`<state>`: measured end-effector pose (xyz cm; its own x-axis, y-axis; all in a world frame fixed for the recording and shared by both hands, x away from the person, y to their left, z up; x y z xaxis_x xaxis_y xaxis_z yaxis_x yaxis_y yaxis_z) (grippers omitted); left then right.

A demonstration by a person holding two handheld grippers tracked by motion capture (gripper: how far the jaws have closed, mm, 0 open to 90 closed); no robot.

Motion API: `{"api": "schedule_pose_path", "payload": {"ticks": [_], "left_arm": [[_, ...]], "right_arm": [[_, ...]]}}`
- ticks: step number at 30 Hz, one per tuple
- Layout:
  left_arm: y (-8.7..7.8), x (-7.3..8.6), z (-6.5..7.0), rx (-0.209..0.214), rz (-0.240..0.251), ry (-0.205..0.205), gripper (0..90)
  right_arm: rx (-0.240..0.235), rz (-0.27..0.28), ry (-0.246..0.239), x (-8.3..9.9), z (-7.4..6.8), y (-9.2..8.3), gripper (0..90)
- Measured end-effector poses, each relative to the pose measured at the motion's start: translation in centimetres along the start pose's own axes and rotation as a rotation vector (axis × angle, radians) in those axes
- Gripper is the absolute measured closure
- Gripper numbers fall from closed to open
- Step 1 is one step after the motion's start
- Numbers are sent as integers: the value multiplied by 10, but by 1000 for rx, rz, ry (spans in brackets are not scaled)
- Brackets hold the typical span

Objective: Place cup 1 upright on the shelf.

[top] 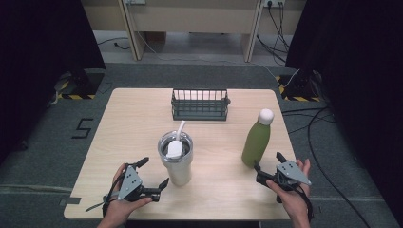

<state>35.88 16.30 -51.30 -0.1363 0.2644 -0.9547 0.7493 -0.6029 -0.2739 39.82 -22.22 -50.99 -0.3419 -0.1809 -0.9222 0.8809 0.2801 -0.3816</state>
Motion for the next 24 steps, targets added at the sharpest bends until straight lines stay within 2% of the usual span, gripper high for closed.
{"api": "schedule_pose_path", "payload": {"ticks": [12,20,24], "left_arm": [[4,-2,10,43,1,-16,0],[14,-7,21,64,5,15,0],[20,-7,22,62,-4,27,0]], "right_arm": [[2,-2,14,4,2,-4,118],[3,4,14,0,3,-4,120],[1,0,18,1,3,-3,121]]}}
Point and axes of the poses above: each handheld gripper's, and its own axes: y roughly forward along the jaws, x roughly out of its underside, z roughly to its right, the point moved 8 cm from there along y, roughly forward along the jaws, and after that the axes turned 7 degrees about -z, right-handed, at the moved point
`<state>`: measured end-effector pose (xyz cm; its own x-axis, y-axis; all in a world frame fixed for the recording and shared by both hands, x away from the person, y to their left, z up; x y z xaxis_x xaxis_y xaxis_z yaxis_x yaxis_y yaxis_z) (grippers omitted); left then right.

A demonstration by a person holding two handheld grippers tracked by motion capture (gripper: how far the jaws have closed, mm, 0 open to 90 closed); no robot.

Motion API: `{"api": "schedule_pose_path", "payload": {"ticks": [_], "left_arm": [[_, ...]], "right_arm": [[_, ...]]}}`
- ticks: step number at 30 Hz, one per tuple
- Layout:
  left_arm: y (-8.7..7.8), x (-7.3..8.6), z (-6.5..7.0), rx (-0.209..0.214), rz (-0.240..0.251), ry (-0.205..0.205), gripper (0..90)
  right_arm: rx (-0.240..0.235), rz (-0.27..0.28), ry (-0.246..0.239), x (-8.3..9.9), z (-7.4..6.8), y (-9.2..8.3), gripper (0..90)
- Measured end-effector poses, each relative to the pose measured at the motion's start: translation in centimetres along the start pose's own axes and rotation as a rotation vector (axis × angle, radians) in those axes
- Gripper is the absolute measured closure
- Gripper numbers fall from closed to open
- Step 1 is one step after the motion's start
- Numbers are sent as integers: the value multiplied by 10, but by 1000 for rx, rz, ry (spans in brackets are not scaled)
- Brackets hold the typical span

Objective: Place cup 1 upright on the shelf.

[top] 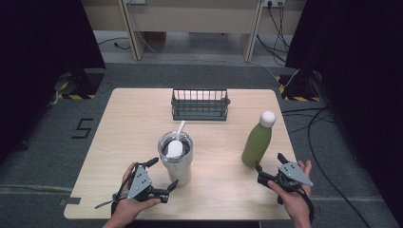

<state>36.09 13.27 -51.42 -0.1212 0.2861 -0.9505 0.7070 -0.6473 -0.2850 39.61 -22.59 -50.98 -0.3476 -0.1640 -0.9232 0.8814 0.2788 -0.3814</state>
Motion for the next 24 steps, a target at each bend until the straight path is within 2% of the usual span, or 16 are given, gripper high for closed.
{"api": "schedule_pose_path", "payload": {"ticks": [4,8,16,22,24], "left_arm": [[9,3,3,21,-18,-9,0],[19,5,3,26,-21,-40,5],[36,4,4,22,-23,-42,12],[41,0,0,-5,-9,-57,31],[43,0,0,0,-6,-59,39]], "right_arm": [[3,-2,2,0,0,1,121],[-1,-1,4,0,0,2,122],[-2,-7,7,2,0,3,122],[0,-8,8,2,1,3,123],[0,-7,7,2,1,3,123]]}}
Point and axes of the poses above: each handheld gripper's, and its own axes: y roughly forward along the jaws, x roughly out of its underside, z roughly to its right, the point moved 8 cm from there along y, roughly forward along the jaws, and after that the axes turned 7 degrees about -z, right-handed, at the moved point
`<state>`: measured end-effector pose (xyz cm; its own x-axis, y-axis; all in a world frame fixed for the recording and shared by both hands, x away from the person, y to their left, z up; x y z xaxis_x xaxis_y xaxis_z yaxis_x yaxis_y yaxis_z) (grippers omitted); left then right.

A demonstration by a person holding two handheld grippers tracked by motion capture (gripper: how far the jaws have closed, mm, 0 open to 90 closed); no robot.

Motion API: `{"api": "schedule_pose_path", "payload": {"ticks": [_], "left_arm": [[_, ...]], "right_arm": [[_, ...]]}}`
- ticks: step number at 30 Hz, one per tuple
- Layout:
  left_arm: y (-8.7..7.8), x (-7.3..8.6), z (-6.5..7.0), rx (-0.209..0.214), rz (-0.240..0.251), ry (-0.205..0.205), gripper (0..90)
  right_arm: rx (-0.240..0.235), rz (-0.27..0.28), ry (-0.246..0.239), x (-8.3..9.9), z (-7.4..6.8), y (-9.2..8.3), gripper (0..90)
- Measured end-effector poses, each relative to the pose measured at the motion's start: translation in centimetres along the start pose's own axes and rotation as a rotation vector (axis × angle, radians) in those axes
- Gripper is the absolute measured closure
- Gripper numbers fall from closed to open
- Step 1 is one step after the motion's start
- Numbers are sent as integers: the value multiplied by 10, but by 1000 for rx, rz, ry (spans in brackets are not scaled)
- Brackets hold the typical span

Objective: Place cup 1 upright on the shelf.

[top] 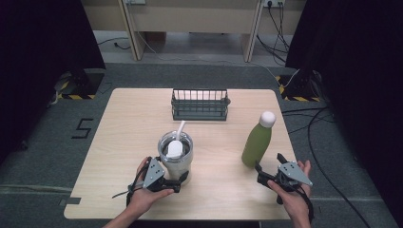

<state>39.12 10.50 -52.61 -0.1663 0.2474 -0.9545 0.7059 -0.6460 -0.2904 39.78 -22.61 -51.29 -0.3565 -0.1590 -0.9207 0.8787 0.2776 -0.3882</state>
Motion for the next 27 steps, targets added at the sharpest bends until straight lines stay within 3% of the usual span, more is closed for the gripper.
{"api": "schedule_pose_path", "payload": {"ticks": [15,27], "left_arm": [[0,-2,1,13,-5,-35,97],[-2,-6,2,8,-6,-16,99]], "right_arm": [[2,-8,0,3,0,1,125],[8,-3,4,3,3,0,125]]}}
Point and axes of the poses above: each handheld gripper's, and its own axes: y roughly forward along the jaws, x roughly out of its underside, z roughly to its right, the point moved 8 cm from there along y, roughly forward along the jaws, and after that the axes turned 7 degrees about -z, right-handed, at the moved point
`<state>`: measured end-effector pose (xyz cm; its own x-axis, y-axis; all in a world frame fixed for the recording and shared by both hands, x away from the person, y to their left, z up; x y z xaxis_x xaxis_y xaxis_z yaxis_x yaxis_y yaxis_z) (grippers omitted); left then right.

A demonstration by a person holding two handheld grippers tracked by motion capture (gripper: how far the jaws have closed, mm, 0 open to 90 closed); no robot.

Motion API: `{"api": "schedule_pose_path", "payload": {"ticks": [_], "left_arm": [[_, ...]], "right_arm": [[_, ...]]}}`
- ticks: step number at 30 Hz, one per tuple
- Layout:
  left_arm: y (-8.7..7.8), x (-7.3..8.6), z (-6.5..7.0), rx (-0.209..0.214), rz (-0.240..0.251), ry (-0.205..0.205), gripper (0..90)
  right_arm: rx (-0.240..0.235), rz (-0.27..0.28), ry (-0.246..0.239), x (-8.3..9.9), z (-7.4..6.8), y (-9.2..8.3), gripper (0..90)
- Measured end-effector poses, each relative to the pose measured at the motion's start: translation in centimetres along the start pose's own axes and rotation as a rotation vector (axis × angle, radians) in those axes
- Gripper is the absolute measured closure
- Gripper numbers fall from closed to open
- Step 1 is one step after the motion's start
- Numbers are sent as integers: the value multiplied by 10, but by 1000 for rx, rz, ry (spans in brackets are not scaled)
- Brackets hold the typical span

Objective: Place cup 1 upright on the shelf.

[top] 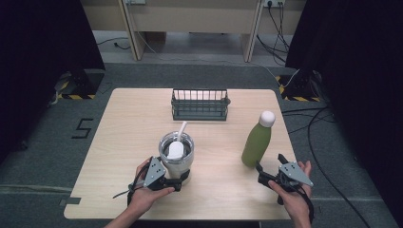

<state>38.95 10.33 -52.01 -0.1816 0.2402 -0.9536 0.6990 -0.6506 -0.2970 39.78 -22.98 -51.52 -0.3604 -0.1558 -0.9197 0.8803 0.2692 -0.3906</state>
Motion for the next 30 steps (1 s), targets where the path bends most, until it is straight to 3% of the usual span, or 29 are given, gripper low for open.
{"api": "schedule_pose_path", "payload": {"ticks": [13,30], "left_arm": [[-6,-14,-3,-23,3,32,99],[9,-33,-11,-33,-4,39,100]], "right_arm": [[-3,5,-1,-1,-2,-1,126],[-2,6,5,-1,-1,-2,127]]}}
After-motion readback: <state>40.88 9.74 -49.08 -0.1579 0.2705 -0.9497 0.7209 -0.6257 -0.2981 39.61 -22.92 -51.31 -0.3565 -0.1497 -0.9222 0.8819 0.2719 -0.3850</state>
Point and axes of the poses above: each handheld gripper's, and its own axes: y roughly forward along the jaws, x roughly out of its underside, z roughly to its right, the point moved 8 cm from there along y, roughly forward along the jaws, and after that the axes turned 7 degrees about -z, right-handed, at the moved point
